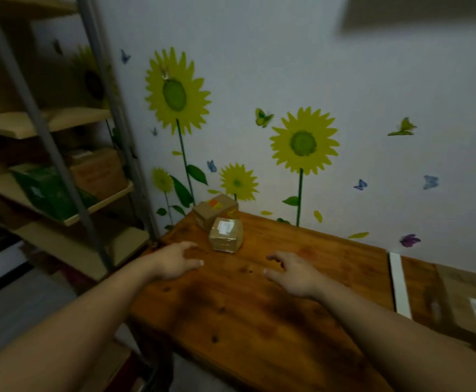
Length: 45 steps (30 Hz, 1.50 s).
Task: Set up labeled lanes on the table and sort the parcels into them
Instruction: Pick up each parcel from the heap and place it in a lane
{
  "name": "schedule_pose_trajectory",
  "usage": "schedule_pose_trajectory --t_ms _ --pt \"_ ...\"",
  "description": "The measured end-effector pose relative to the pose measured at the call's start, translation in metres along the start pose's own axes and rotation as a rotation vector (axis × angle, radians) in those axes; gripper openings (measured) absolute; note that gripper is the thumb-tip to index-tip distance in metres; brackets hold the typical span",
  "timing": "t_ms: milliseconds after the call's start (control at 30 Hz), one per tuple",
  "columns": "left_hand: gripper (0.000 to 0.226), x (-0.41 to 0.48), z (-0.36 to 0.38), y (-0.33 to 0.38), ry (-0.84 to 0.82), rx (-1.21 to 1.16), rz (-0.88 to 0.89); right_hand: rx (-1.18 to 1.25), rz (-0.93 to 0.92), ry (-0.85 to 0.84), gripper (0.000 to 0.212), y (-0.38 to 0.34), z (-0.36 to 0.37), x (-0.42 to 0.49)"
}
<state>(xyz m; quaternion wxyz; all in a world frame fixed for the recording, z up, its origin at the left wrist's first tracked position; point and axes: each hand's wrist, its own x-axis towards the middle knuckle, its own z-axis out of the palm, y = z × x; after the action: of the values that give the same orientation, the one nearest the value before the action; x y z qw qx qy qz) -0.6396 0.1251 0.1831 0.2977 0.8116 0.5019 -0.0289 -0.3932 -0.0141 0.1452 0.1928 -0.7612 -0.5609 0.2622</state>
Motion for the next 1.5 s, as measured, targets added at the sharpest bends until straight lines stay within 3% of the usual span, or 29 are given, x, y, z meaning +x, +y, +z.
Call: schedule_pose_trajectory --t_ms 200,333,533,667,733,867,1033,1167,1267,1400,1500 --pt "0.071 0.062 -0.02 -0.033 -0.008 -0.155 -0.047 0.063 -0.016 0.03 0.054 -0.024 0.012 0.081" --pt "0.072 0.125 -0.028 -0.038 -0.04 -0.127 -0.057 0.069 -0.019 0.029 0.056 -0.019 0.018 0.151" --pt "0.069 0.224 -0.034 -0.04 -0.09 -0.202 -0.128 0.16 0.082 -0.042 0.051 -0.006 0.032 0.257" --pt "0.052 0.276 -0.019 -0.041 -0.145 -0.32 -0.157 0.409 0.185 -0.074 0.027 0.006 0.052 0.305" --pt "0.055 0.305 -0.003 -0.05 -0.188 -0.403 -0.193 0.538 0.309 -0.107 0.007 0.013 0.066 0.321" --pt "0.071 0.357 0.028 -0.062 -0.193 -0.545 -0.306 0.895 0.471 -0.087 0.031 0.027 0.099 0.347" --pt "0.043 0.377 0.05 -0.07 -0.339 -0.729 -0.38 1.009 0.548 -0.021 0.038 0.023 0.116 0.353" --pt "0.056 0.374 0.043 -0.074 -0.375 -0.828 -0.264 1.014 0.481 0.029 0.054 0.014 0.106 0.339" --pt "0.074 0.367 0.021 -0.064 -0.304 -0.905 -0.048 1.032 0.388 0.144 0.059 -0.004 0.092 0.326" --pt "0.061 0.355 -0.019 -0.038 -0.346 -0.942 0.258 1.002 0.288 0.388 0.06 -0.03 0.059 0.301" --pt "0.064 0.337 -0.041 -0.011 -0.401 -0.998 0.402 0.985 0.216 0.563 0.062 -0.041 0.029 0.272"
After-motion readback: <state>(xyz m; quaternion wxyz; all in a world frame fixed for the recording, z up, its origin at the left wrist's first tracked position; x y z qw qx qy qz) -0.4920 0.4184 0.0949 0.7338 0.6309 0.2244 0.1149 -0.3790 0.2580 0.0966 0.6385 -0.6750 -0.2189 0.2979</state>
